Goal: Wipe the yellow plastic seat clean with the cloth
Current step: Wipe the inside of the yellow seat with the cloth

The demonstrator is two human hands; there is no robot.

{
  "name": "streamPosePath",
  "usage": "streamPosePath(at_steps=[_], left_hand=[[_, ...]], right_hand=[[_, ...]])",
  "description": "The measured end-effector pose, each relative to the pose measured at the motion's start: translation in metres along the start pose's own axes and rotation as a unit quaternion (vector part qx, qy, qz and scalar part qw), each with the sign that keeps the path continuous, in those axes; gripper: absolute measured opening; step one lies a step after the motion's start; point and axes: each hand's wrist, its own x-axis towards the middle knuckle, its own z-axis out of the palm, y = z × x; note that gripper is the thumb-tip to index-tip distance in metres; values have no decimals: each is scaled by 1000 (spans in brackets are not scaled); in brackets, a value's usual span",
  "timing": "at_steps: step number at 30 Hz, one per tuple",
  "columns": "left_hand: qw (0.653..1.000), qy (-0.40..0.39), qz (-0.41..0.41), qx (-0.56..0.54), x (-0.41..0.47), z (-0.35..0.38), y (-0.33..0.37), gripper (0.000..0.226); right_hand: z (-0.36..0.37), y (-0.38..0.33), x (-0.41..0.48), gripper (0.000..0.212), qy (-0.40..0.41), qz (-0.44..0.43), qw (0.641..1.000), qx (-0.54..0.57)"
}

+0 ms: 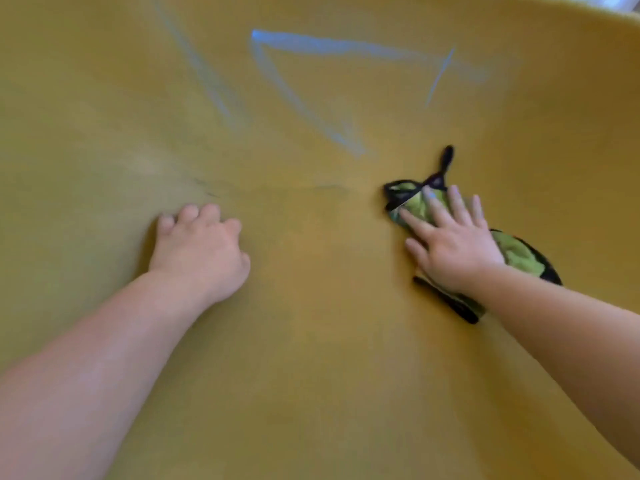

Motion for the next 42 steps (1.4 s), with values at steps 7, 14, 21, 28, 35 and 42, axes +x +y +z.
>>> streamPosePath(at_steps=[7, 14, 21, 28, 35, 42], left_hand=[[981, -82, -13, 173, -19, -29, -60, 75], [968, -167, -3, 190, -29, -55, -70, 89], [958, -163, 47, 231, -43, -59, -85, 93], [962, -183, 61, 193, -40, -55, -87, 85], [966, -174, 57, 181, -38, -56, -86, 77], [970, -160, 64, 170, -38, -56, -87, 75]], right_hand=[[-15, -81, 64, 81, 45, 201, 968, 142], [-54, -228, 29, 77, 27, -126, 969, 211], [-16, -95, 45, 70, 64, -154, 984, 70], [-29, -122, 83, 75, 85, 225, 950, 197], [-73, -274, 36, 64, 58, -139, 952, 266], [-24, -135, 45, 60, 69, -154, 977, 134]])
